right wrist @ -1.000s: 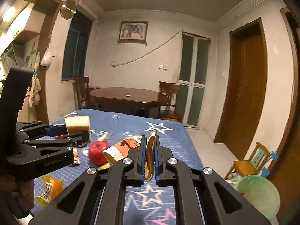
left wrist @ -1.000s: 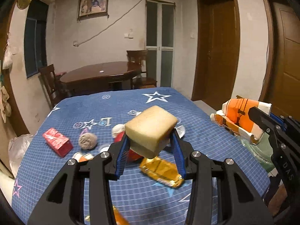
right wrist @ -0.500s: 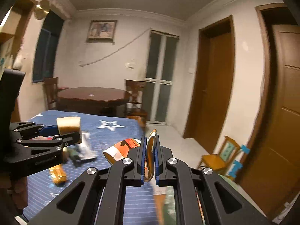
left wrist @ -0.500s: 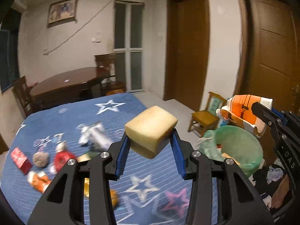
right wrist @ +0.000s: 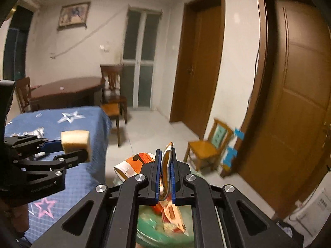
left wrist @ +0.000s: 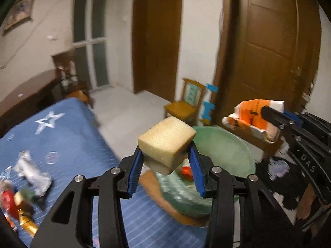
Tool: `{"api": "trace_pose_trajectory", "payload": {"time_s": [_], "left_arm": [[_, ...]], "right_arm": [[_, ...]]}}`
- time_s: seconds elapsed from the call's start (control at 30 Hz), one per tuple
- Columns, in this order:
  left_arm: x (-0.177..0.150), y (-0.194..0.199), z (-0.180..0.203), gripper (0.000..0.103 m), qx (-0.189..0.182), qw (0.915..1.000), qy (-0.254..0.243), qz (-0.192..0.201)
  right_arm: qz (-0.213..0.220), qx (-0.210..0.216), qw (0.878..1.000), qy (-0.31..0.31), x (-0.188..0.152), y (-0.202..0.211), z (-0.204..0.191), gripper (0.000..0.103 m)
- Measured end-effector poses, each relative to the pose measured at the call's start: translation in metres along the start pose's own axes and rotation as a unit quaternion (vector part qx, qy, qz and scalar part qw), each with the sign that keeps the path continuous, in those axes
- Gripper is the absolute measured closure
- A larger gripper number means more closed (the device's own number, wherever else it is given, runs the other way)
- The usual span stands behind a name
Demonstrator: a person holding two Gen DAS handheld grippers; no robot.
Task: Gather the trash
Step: 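Carry the sponge and wrapper with both tools over the green bin, then open both tools to drop the sponge and wrapper into the bin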
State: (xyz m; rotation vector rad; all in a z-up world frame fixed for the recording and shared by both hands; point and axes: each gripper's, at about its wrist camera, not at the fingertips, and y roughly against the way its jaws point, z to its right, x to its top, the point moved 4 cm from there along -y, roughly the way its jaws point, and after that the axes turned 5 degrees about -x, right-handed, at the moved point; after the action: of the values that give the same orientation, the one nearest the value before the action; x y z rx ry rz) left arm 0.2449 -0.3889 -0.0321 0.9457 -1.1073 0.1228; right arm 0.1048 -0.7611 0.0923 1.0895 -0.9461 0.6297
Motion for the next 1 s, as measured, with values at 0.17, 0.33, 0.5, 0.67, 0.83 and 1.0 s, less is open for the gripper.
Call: {"api": "trace_pose_trajectory", "payload": {"time_s": [0.17, 0.33, 0.5, 0.67, 0.83, 1.0], "left_arm": [[-0.003, -0.053, 0.026, 0.061, -0.034, 0.9978, -0.014, -0.055], [-0.016, -0.097, 0.032, 0.061, -0.038, 0.994, -0.015, -0.101], [-0.027, -0.123, 0.04, 0.061, -0.037, 0.9905, -0.014, -0.132], [-0.031, -0.13, 0.042, 0.061, -0.036, 0.9894, -0.012, -0.14], [-0.028, -0.136, 0.045, 0.061, -0.035, 0.9896, -0.013, -0.139], [-0.027, -0.141, 0.048, 0.06, -0.032, 0.9896, -0.017, -0.139]], "right_arm": [[-0.063, 0.009, 0.998, -0.014, -0.021, -0.047, 0.036, 0.095], [-0.101, 0.017, 0.994, -0.028, -0.048, -0.083, 0.043, 0.095], [-0.121, 0.02, 0.992, -0.032, -0.068, -0.103, 0.017, 0.095], [-0.127, 0.018, 0.991, -0.035, -0.074, -0.116, 0.011, 0.095], [-0.127, 0.016, 0.991, -0.037, -0.075, -0.114, 0.004, 0.095], [-0.127, 0.016, 0.991, -0.038, -0.077, -0.113, 0.002, 0.095]]}}
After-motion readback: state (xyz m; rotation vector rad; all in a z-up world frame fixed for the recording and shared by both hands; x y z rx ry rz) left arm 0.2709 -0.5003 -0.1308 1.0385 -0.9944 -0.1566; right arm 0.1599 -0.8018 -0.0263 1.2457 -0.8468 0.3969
